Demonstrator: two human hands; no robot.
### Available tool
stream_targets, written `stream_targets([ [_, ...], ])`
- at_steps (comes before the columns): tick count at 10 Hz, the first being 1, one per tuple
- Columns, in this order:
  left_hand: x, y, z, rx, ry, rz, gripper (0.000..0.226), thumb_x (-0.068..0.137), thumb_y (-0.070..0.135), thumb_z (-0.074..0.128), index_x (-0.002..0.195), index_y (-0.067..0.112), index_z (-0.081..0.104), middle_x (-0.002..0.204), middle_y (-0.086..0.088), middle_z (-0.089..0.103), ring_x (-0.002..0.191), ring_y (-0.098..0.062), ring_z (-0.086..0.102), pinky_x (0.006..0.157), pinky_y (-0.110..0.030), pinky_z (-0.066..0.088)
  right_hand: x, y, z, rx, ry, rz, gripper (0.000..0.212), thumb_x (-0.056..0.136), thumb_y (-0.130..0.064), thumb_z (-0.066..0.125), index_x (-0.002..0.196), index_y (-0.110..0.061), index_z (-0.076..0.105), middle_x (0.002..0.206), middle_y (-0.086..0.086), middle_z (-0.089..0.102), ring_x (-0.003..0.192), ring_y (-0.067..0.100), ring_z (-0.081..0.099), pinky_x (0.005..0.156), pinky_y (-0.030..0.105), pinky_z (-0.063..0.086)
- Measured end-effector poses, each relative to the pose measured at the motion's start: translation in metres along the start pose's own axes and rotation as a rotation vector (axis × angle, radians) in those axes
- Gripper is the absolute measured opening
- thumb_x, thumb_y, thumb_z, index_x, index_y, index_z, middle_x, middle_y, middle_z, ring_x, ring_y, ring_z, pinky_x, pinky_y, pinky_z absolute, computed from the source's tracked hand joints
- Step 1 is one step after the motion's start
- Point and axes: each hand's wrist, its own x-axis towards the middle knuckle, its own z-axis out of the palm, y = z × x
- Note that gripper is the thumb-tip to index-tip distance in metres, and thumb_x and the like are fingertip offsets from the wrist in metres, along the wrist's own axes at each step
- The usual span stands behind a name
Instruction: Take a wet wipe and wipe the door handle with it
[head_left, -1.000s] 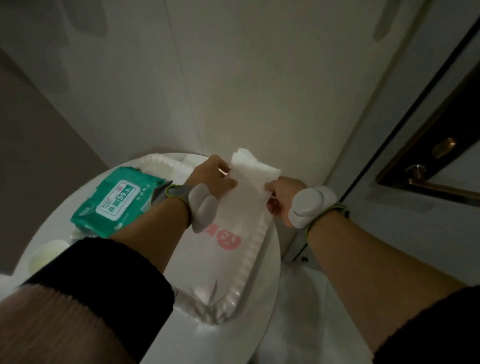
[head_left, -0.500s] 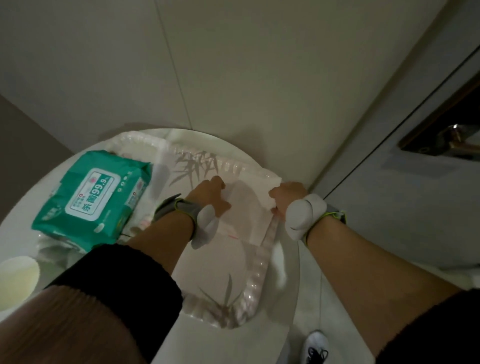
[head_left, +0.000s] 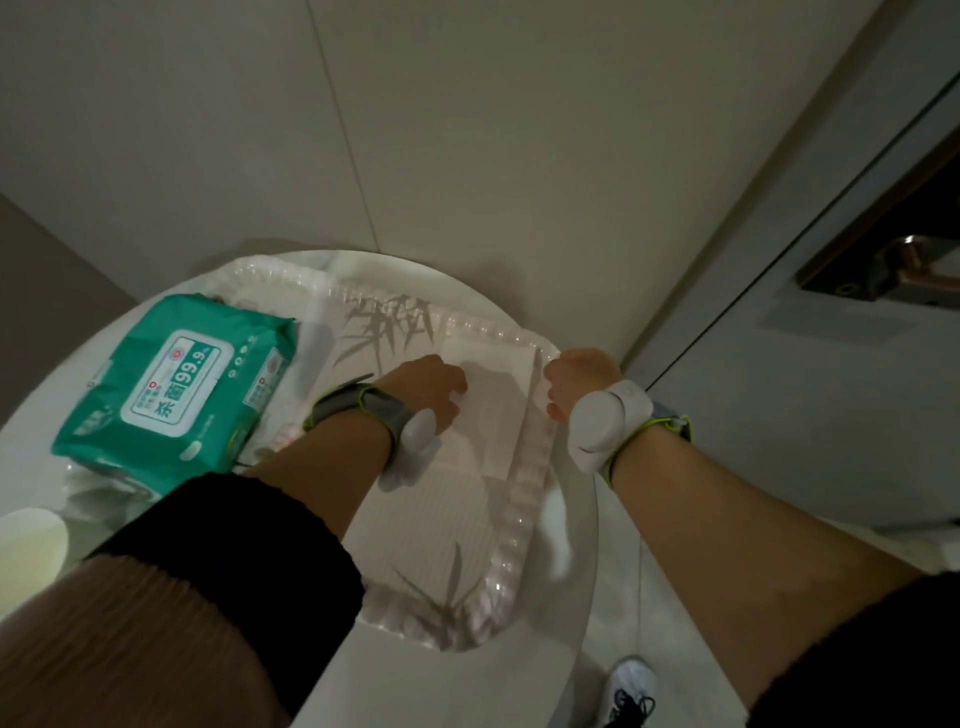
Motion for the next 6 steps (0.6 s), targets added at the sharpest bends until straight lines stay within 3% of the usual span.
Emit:
stream_targets([
  [1, -0.003, 0.004, -0.005, -0.016, 0.055, 0.002, 0.033, 0.097, 0.017, 0.050, 0.130, 0.013, 0.050, 0.136, -0.010, 0.049, 0.123, -0.027, 0.048, 0.103, -0.032, 0.039, -0.005, 0.002, -0.007, 0.006, 0.001, -0.077, 0.033, 0.090, -0.005, 0.041, 0.061, -0.019, 0.032, 0.095, 0.016, 0.042, 0.092, 0.026, 0.042, 0.101, 0.052, 0.044],
  [2, -0.007, 0.019, -0.012, -0.054, 0.126, -0.001, 0.027, 0.096, 0.018, 0.052, 0.123, 0.014, 0.055, 0.131, -0.008, 0.055, 0.118, -0.025, 0.052, 0.098, -0.030, 0.041, -0.014, 0.003, -0.022, 0.146, -0.103, -0.020, 0.033, 0.092, -0.001, 0.038, 0.066, -0.020, 0.031, 0.099, 0.015, 0.037, 0.097, 0.029, 0.044, 0.107, 0.052, 0.039],
  [3, -0.012, 0.040, -0.026, -0.093, 0.164, -0.019, 0.024, 0.095, 0.019, 0.054, 0.118, 0.015, 0.058, 0.126, -0.007, 0.060, 0.114, -0.024, 0.055, 0.095, -0.028, 0.042, -0.027, 0.001, -0.042, 0.222, -0.093, -0.031, 0.043, 0.092, 0.001, 0.037, 0.057, -0.022, 0.025, 0.100, 0.016, 0.036, 0.097, 0.025, 0.039, 0.106, 0.048, 0.037],
  [4, -0.018, 0.070, -0.047, -0.099, 0.237, -0.010, 0.023, 0.094, 0.022, 0.055, 0.115, 0.015, 0.060, 0.125, -0.008, 0.060, 0.114, -0.027, 0.056, 0.093, -0.029, 0.043, -0.040, -0.006, -0.076, 0.302, -0.114, -0.061, 0.047, 0.092, 0.005, 0.036, 0.056, -0.022, 0.022, 0.100, 0.016, 0.034, 0.102, 0.032, 0.046, 0.106, 0.050, 0.035],
  [5, -0.036, 0.111, -0.079, -0.165, 0.304, 0.016, 0.021, 0.093, 0.018, 0.057, 0.112, 0.011, 0.063, 0.122, -0.011, 0.062, 0.106, -0.027, 0.057, 0.086, -0.029, 0.044, -0.059, -0.019, -0.122, 0.402, -0.100, -0.073, 0.044, 0.091, 0.001, 0.042, 0.058, -0.024, 0.028, 0.097, 0.014, 0.041, 0.113, 0.045, 0.052, 0.098, 0.049, 0.042],
  [6, -0.051, 0.152, -0.111, -0.240, 0.375, 0.029, 0.020, 0.093, 0.018, 0.056, 0.107, 0.009, 0.067, 0.105, -0.014, 0.065, 0.100, -0.030, 0.060, 0.079, -0.029, 0.045, -0.081, -0.030, -0.168, 0.564, 0.008, -0.107, 0.026, 0.089, -0.013, 0.051, 0.064, -0.016, 0.045, 0.076, 0.004, 0.051, 0.065, 0.025, 0.055, 0.059, 0.030, 0.044],
])
